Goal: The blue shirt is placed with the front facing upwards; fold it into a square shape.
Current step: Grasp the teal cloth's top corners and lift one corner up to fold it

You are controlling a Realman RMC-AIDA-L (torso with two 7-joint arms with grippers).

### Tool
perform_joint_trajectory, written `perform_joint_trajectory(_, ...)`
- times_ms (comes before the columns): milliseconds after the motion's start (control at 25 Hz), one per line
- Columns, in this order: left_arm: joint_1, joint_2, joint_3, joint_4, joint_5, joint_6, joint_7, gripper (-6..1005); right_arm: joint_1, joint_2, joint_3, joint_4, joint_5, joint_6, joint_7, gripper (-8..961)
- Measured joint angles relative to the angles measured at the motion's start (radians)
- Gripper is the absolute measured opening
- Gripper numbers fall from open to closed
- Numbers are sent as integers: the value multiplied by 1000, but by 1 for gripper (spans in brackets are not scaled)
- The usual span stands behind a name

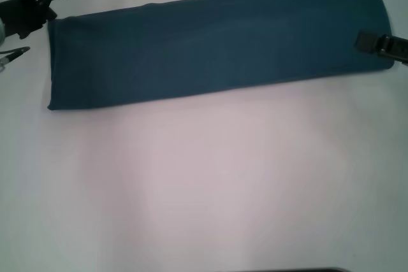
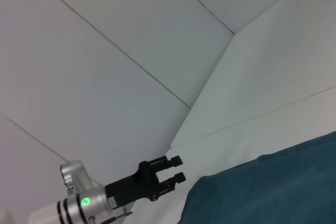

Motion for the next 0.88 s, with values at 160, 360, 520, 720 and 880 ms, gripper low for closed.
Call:
perform_joint_trajectory(160,65,16,-7,-42,-1,201,-42,579,1,0,2,-2,1,0,2,945)
perform_joint_trajectory(360,106,9,-5,-38,5,223,-43,579,2,-1,2,-1,1,4,3,945)
perform_joint_trajectory(520,113,7,1,-23,15,183,-37,578,5,-5,1,0,1,5,4,945)
perform_joint_trajectory(720,92,16,-3,30,42,156,-37,578,6,-6,1,1,1,5,8,945)
perform_joint_trajectory(880,93,17,-7,34,43,153,-35,577,6,-7,2,1,1,5,16,945)
